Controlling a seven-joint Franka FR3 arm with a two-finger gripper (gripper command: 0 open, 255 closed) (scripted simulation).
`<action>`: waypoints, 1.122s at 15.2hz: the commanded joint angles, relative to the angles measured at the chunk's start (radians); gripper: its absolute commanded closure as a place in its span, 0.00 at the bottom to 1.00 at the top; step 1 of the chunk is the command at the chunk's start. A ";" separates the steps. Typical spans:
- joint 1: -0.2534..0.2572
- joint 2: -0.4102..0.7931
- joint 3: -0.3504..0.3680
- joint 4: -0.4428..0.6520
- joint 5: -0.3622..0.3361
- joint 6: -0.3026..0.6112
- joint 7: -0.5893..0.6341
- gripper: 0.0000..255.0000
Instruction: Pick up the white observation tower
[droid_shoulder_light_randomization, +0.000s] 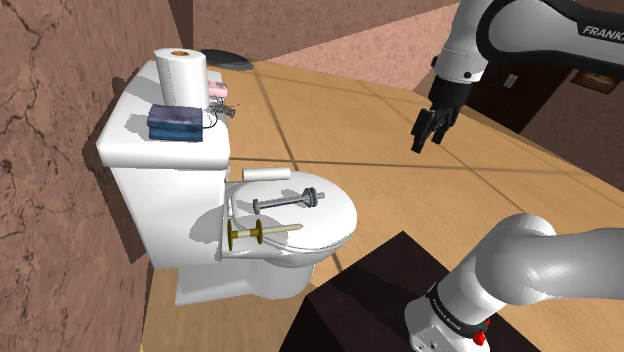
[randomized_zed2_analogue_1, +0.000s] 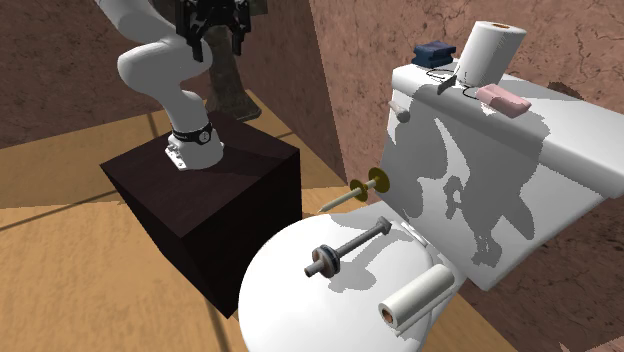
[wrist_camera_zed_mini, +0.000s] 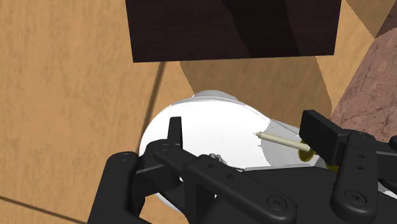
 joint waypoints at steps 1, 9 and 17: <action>0.000 0.000 0.000 0.000 0.000 0.000 0.000 0.00; 0.045 0.194 -0.115 -0.074 -0.073 0.286 -0.237 0.00; 0.096 0.473 -0.204 -0.053 -0.094 0.561 -0.470 0.00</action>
